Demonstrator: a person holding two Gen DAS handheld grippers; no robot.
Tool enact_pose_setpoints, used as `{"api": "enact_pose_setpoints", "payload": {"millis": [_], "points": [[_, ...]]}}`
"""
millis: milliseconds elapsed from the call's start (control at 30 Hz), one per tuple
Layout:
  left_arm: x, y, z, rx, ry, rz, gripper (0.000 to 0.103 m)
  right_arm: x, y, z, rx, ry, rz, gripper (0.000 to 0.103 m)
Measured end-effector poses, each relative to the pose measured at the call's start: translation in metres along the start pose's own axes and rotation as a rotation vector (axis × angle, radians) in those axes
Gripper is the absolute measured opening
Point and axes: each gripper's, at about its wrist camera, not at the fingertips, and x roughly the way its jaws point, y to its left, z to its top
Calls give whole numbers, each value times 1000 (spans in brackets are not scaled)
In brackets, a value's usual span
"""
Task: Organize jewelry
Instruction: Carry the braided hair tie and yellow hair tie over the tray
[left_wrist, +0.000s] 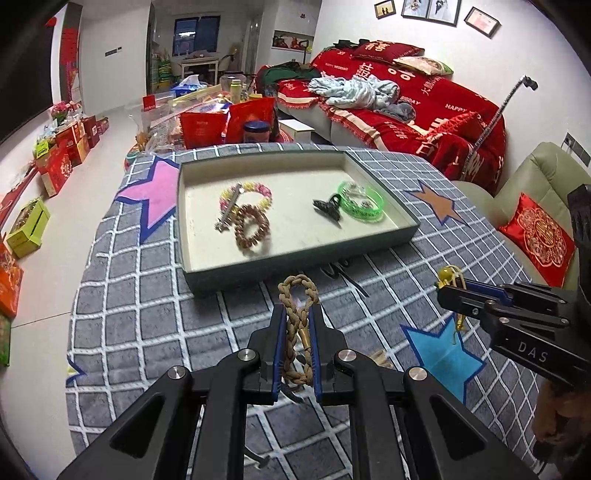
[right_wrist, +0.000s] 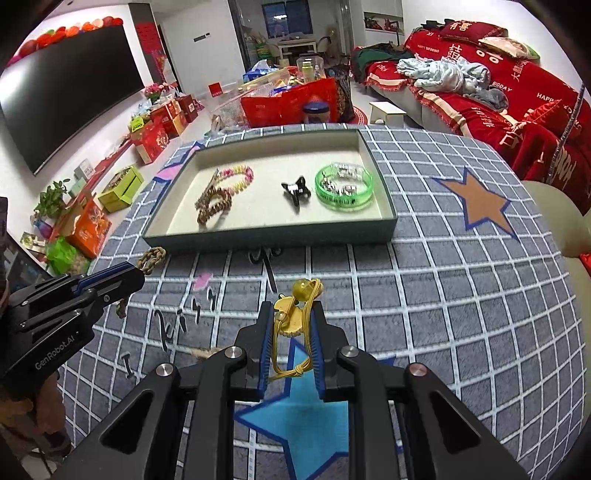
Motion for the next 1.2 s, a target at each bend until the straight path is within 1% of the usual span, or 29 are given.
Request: {"api": "enact_pose_setpoints", "payload": {"millis": [367, 700, 1033, 1200], "points": [[8, 20, 41, -20, -31, 23, 30, 8, -6, 41, 9, -29, 23, 21], [43, 14, 70, -14, -14, 35, 30, 32, -15, 83, 48, -31, 55, 21], [74, 7, 86, -7, 13, 44, 30, 70, -18, 95, 62, 20, 65, 20], [86, 4, 87, 4, 27, 49, 30, 80, -19, 98, 69, 26, 69, 20]]}}
